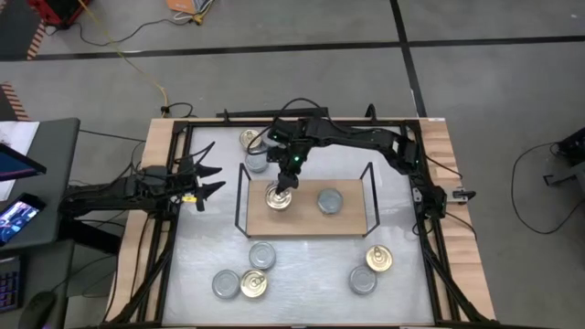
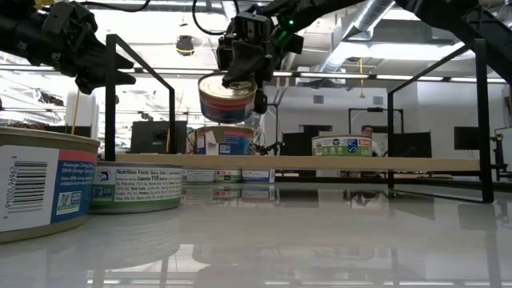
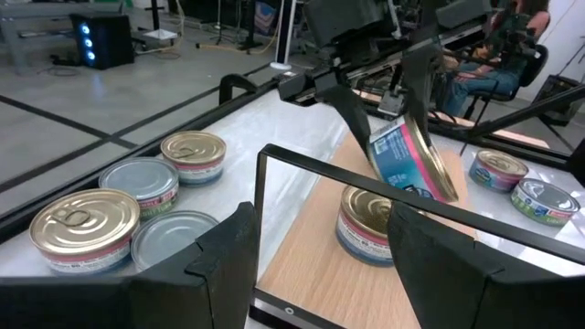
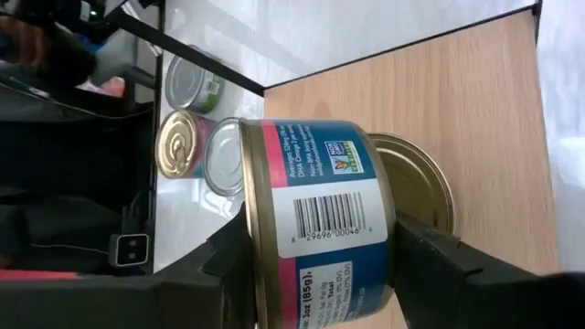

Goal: Stack canned seafood by type on shelf
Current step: Stack the blue tuna can on top of the blue tuna can on the shelf

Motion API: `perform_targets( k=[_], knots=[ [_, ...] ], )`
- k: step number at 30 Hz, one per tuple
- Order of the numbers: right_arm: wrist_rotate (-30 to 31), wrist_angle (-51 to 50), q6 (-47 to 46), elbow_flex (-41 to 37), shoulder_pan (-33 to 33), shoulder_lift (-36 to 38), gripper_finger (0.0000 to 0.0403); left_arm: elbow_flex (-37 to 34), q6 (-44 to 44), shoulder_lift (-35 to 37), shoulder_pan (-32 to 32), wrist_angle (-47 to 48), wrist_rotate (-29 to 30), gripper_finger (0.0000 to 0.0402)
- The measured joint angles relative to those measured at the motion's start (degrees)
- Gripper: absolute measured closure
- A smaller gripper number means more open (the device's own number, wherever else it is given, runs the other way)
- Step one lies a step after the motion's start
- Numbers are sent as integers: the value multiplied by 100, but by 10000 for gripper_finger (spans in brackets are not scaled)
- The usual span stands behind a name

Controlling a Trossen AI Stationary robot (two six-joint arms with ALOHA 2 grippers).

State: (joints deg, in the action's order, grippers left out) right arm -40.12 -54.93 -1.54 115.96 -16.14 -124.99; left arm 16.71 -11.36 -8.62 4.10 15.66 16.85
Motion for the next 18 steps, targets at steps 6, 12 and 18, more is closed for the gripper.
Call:
perform_targets(
  k=[6,12,18],
  knots=[
    [99,-142,-2,0,-9,0,156,0,-2,2,0,-2,-1,174],
    [232,-139,-15,2,-13,2,154,0,-2,1,0,-7,-1,174],
    [348,-151,-13,2,-24,2,153,0,-3,2,0,-7,-1,174]
  ],
)
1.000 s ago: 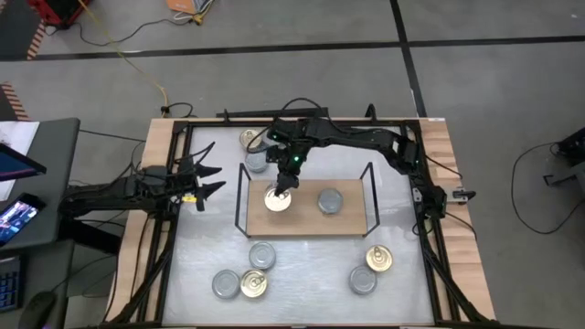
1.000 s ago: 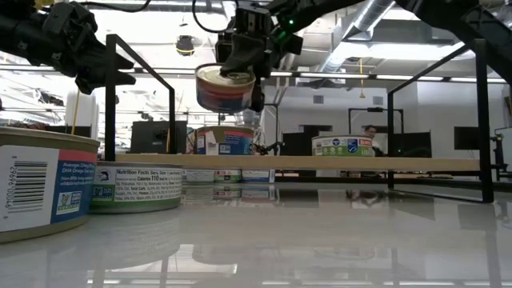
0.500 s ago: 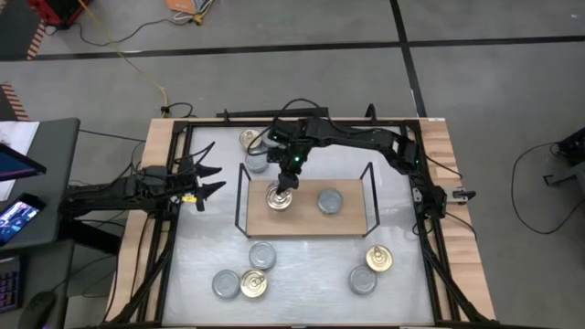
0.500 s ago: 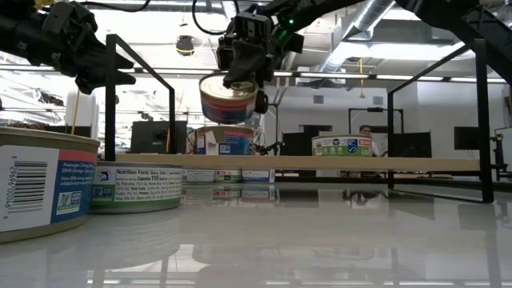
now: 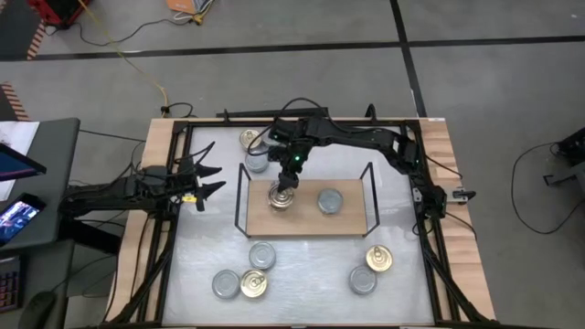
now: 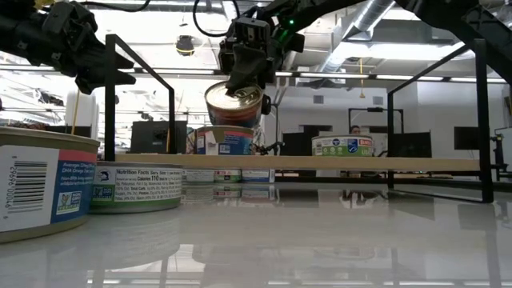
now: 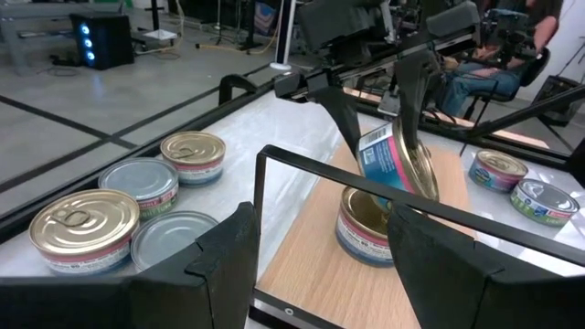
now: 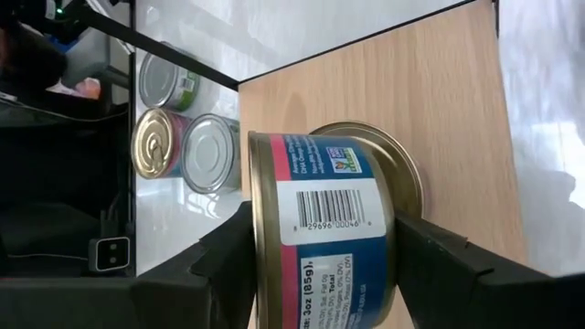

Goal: Stack canned seafood by type on shelf
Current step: Stack the blue tuna can on top of the blue tuna can on the shelf

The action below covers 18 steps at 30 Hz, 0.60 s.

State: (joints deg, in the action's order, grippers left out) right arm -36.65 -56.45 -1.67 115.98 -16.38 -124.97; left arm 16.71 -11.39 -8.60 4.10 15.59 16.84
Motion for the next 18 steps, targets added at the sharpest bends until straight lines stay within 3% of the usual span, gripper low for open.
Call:
perform_targets(
  k=[9,18],
  knots=[
    [-427,88,-24,0,-59,0,153,0,-10,0,0,-2,0,174],
    [-398,296,-258,0,-157,0,153,0,-20,0,0,-4,0,174]
  ],
)
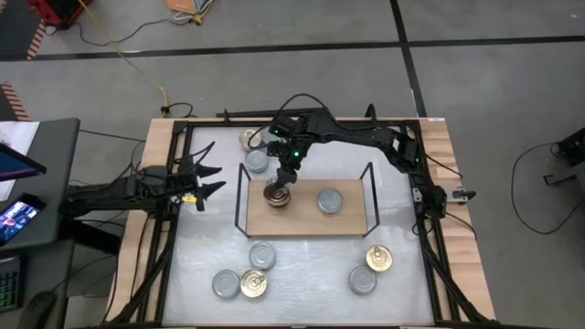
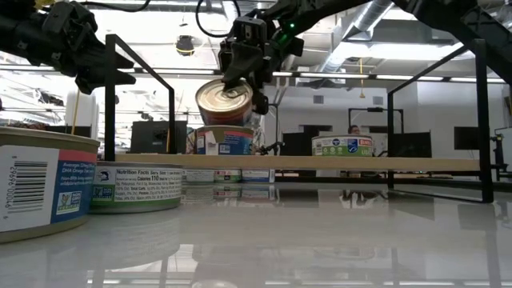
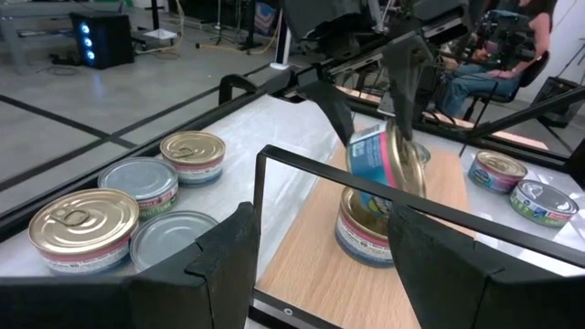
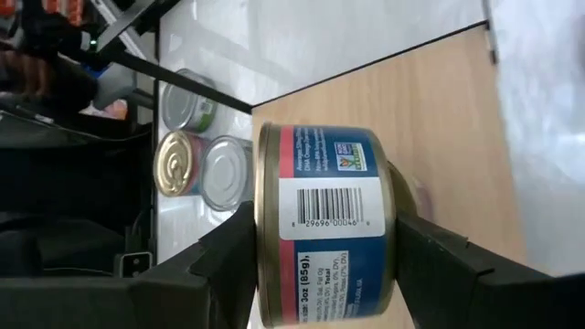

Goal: Stack canned seafood by type on shelf
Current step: Stack the blue tuna can on top of the blue tuna can on the shelf

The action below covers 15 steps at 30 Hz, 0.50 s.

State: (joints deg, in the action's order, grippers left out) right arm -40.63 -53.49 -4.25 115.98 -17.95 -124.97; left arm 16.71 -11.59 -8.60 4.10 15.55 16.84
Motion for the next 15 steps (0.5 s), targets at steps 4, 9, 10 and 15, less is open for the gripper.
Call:
perform_targets(
  k=[4,9,10,15],
  knots=[
    [-80,-16,15,0,-27,0,153,0,32,-1,0,0,2,174],
    [-185,-12,22,0,-16,0,154,0,176,0,0,-84,-12,174],
    [-186,-10,26,0,-15,0,154,0,219,5,0,-136,-49,174],
    [-183,7,5,0,-25,0,161,0,341,5,1,-220,-236,174]
  ],
)
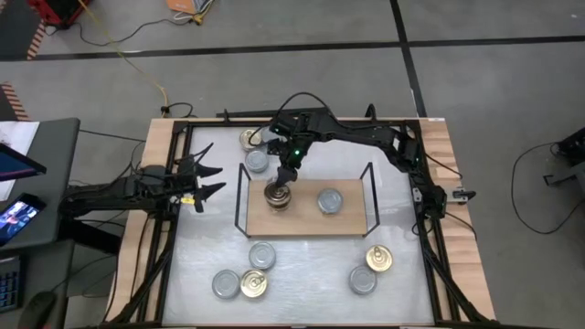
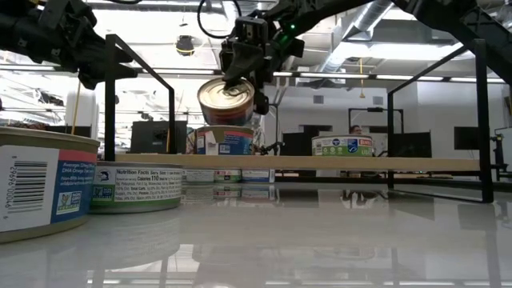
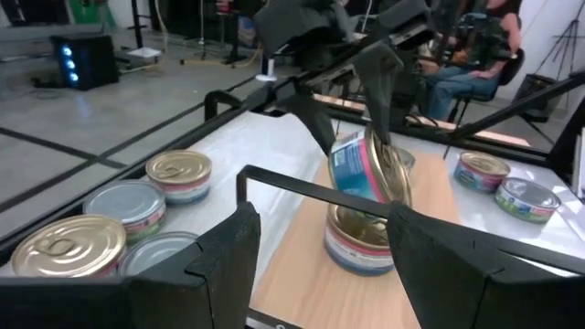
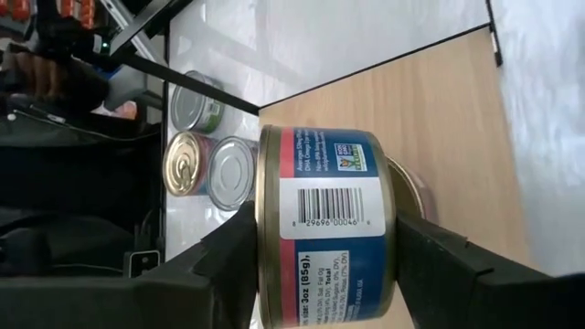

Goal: Stack canned seafood by type on shelf
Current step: Stack the blue tuna can on top of the blue tuna can on the shelf

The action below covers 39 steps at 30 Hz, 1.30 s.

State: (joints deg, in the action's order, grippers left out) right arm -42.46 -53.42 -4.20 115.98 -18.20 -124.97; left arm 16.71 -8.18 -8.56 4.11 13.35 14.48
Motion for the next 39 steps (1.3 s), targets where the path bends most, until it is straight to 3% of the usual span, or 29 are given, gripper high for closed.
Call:
perform_targets(
  k=[20,33,39],
  knots=[
    [162,-210,251,0,116,0,162,0,-197,0,-1,16,-73,174],
    [-529,-176,-159,11,45,-559,164,2,-168,-2,1,56,-103,174],
    [-454,-63,-153,11,-5,-553,163,2,-152,-2,1,69,-141,174]
  ],
)
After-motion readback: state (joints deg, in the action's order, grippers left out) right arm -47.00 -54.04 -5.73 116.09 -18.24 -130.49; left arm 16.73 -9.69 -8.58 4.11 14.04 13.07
